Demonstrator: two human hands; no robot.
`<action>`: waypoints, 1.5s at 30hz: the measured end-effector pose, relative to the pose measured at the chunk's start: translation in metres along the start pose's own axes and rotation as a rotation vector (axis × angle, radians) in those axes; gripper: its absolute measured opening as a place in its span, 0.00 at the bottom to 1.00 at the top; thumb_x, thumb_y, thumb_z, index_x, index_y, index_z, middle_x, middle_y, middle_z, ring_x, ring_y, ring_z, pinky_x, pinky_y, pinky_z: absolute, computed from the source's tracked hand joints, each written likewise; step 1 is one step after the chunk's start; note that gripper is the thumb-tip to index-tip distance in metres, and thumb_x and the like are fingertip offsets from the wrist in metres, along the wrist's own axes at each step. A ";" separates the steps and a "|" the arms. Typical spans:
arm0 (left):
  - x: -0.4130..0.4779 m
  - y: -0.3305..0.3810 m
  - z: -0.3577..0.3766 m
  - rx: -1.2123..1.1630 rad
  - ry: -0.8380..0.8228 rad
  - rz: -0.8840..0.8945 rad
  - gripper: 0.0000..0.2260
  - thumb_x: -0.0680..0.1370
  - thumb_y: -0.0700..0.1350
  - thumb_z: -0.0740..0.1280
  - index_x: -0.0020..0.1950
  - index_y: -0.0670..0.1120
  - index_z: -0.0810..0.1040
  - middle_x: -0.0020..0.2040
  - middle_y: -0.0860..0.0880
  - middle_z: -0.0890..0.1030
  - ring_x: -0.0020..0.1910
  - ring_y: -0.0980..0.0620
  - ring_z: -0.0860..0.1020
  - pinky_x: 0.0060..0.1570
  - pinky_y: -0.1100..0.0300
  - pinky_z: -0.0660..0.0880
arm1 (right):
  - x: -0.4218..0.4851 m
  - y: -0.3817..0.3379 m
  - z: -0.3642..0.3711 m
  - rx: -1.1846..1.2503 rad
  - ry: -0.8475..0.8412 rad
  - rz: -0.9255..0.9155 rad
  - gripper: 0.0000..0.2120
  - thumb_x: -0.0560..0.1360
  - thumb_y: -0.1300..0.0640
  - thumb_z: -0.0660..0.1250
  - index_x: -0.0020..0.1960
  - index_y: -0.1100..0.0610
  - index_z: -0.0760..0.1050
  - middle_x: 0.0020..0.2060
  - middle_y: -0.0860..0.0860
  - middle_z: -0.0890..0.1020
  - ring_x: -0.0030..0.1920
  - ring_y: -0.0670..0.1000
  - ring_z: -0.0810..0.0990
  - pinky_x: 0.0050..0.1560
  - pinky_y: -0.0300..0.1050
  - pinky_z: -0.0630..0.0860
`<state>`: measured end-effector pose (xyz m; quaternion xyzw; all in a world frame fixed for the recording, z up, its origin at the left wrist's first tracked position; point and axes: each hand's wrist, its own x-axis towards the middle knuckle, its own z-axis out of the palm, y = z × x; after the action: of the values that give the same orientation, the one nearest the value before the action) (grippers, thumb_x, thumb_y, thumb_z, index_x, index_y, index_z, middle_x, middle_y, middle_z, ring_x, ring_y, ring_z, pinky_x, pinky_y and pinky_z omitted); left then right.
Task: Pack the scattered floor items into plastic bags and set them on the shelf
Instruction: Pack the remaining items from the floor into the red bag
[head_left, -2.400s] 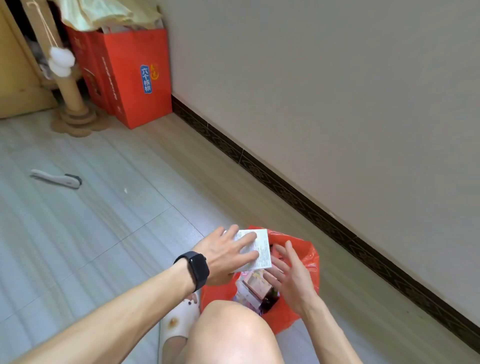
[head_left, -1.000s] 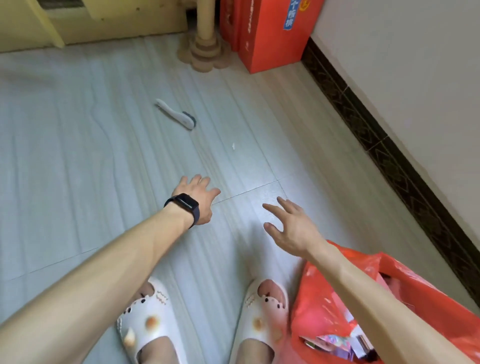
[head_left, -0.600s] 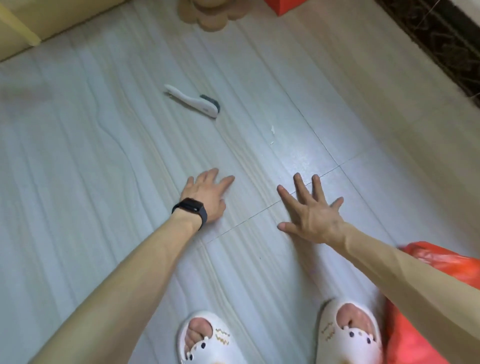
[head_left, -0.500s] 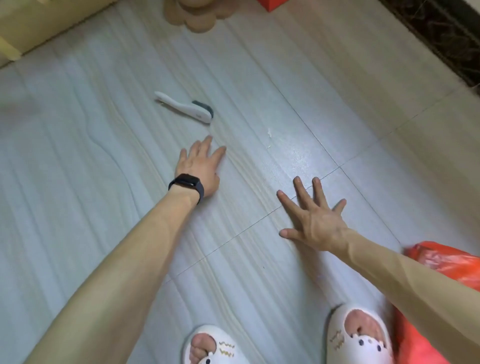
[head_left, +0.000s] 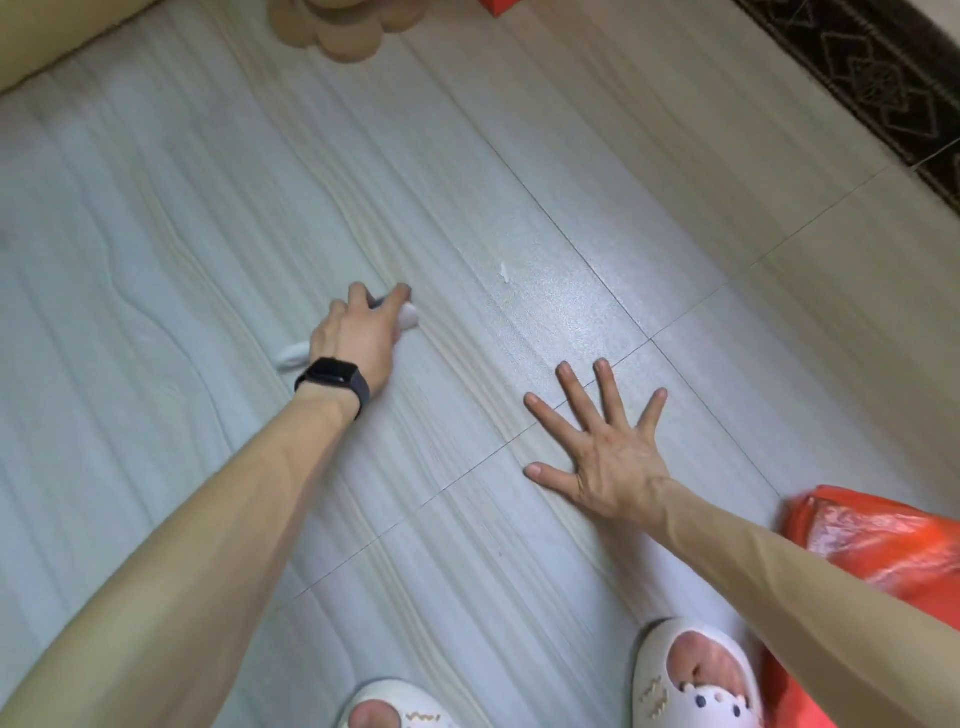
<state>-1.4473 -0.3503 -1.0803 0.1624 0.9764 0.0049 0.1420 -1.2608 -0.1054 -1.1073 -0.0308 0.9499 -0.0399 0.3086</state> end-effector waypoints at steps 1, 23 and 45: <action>-0.014 0.006 0.001 -0.036 -0.031 0.020 0.18 0.81 0.46 0.61 0.70 0.57 0.65 0.56 0.43 0.69 0.51 0.39 0.73 0.42 0.49 0.68 | -0.001 0.001 -0.001 0.009 -0.012 -0.004 0.37 0.72 0.21 0.40 0.73 0.32 0.27 0.74 0.45 0.25 0.72 0.59 0.20 0.61 0.85 0.35; -0.208 0.219 -0.177 -0.993 -0.308 0.084 0.21 0.70 0.63 0.73 0.52 0.52 0.73 0.45 0.54 0.85 0.40 0.54 0.84 0.45 0.58 0.77 | -0.268 0.028 -0.118 1.295 0.429 0.157 0.24 0.82 0.39 0.56 0.41 0.58 0.74 0.27 0.46 0.76 0.26 0.50 0.70 0.25 0.37 0.64; -0.256 0.358 -0.081 0.528 -0.077 0.795 0.14 0.77 0.40 0.58 0.60 0.48 0.75 0.54 0.48 0.81 0.57 0.44 0.77 0.70 0.45 0.56 | -0.404 0.145 0.039 0.486 0.604 0.730 0.20 0.73 0.51 0.68 0.65 0.50 0.77 0.67 0.50 0.74 0.69 0.55 0.67 0.66 0.50 0.67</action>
<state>-1.1250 -0.0897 -0.9120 0.5539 0.8006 -0.1953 0.1191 -0.9164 0.0697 -0.9170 0.3868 0.9088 -0.1558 0.0134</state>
